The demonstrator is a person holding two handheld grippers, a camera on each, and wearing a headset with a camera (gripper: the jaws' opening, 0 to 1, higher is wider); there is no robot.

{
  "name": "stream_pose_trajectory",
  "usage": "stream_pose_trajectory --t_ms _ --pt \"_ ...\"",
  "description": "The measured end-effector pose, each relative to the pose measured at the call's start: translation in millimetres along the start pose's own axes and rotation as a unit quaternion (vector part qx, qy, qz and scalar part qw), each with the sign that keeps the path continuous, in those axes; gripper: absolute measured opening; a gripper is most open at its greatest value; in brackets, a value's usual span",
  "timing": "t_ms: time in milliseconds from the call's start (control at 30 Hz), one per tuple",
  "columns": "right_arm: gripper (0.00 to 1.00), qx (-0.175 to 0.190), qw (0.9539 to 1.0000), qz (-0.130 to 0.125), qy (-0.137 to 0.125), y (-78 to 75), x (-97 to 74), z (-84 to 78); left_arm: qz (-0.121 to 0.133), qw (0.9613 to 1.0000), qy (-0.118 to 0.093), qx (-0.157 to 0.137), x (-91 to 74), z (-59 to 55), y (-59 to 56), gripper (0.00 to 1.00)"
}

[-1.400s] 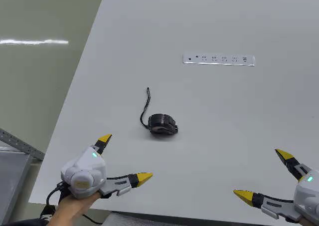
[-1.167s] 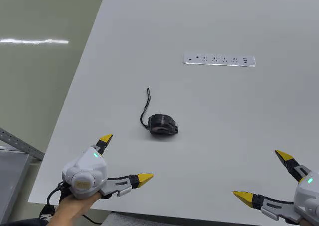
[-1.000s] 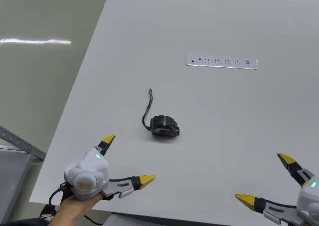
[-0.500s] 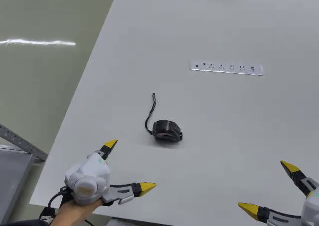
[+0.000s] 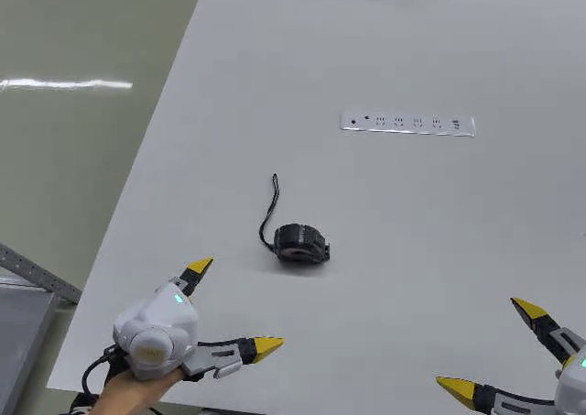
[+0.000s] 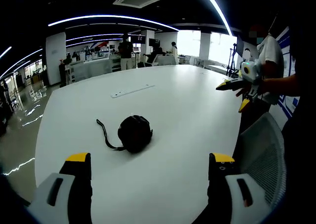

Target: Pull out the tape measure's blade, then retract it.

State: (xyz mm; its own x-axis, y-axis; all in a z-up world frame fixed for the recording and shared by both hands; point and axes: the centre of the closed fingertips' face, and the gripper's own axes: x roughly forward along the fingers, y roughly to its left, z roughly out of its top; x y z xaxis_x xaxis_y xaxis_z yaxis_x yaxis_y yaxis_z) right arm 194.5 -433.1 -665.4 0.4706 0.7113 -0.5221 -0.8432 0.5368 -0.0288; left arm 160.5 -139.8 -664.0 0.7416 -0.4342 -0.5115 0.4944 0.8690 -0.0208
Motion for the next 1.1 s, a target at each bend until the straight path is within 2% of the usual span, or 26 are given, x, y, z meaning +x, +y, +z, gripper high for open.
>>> stream_pose_trajectory --t_ms 100,300,667,900,1100 --pt "0.96 -0.005 0.9999 0.014 -0.003 4.0 0.7 1.2 -0.004 1.0000 0.002 0.005 1.6 0.9 0.0 0.96" --pt "0.93 -0.015 0.9996 0.023 -0.007 4.5 3.2 3.7 -0.016 0.9995 0.010 0.023 7.3 0.8 1.8 0.93" --pt "0.88 -0.025 0.9991 0.035 -0.003 -1.7 7.7 3.3 -0.038 0.9975 0.031 0.050 20.9 2.4 9.5 0.87" --pt "0.80 -0.038 0.9982 0.046 -0.005 -4.3 14.6 6.5 -0.056 0.9944 0.045 0.077 33.5 5.7 14.7 0.83" --pt "0.74 -0.059 0.9962 0.063 -0.003 -6.9 25.1 6.6 -0.074 0.9894 0.056 0.112 48.9 8.1 18.7 0.75"
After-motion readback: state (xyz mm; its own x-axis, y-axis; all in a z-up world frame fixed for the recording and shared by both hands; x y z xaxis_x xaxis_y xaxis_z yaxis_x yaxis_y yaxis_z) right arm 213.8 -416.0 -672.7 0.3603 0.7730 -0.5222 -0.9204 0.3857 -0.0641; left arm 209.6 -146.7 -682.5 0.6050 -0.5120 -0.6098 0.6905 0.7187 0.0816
